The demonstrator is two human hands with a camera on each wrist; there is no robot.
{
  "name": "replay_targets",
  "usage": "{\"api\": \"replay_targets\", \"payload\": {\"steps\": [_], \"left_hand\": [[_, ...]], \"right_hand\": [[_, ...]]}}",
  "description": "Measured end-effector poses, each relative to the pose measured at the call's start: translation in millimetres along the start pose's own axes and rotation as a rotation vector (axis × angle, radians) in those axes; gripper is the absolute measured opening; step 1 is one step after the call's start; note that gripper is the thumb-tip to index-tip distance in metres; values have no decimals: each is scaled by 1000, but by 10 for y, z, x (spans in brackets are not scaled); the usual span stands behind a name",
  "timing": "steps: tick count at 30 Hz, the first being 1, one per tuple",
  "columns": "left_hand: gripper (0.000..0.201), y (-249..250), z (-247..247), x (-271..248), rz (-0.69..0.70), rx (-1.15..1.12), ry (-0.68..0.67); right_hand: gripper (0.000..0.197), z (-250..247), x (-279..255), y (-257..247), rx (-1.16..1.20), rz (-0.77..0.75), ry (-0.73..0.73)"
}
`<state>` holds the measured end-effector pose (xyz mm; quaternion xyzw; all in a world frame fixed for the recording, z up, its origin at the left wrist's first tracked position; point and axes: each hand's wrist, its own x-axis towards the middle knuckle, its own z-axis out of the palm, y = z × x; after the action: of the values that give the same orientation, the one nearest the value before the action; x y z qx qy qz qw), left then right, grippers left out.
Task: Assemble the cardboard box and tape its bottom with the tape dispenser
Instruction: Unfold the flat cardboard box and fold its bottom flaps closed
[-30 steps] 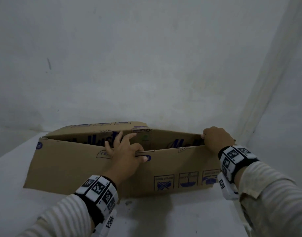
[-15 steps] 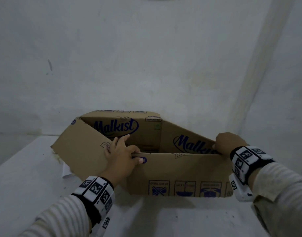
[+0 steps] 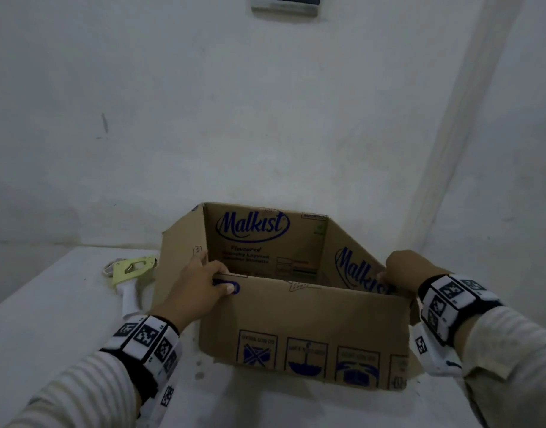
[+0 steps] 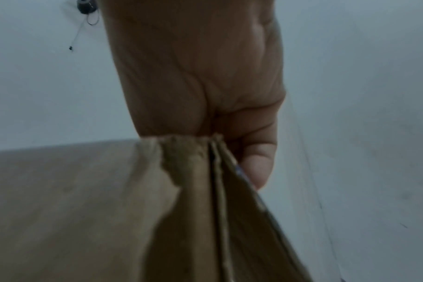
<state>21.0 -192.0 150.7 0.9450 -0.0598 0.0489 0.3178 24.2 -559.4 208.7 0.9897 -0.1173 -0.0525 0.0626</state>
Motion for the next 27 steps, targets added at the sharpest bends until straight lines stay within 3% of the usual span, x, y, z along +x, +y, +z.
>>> {"api": "replay_targets", "payload": {"steps": [5,12,16,23,27], "left_hand": [[22,19,16,4,-14,-16,-46],[31,206,85,-79,-113,-49,37],[26,232,25,-141,-129,-34,99],[26,126,113,-277,-152,-40,136],[27,206,188,-300,-187,-67,169]], "right_hand": [[41,42,-45,33,-36,-48,-83],[31,170,-106,110,95,-86,74],[20,149,-80,114,228,-69,161],[35,221,-122,84,397,-4,226],[28,310,-68,148,522,-13,259]]}}
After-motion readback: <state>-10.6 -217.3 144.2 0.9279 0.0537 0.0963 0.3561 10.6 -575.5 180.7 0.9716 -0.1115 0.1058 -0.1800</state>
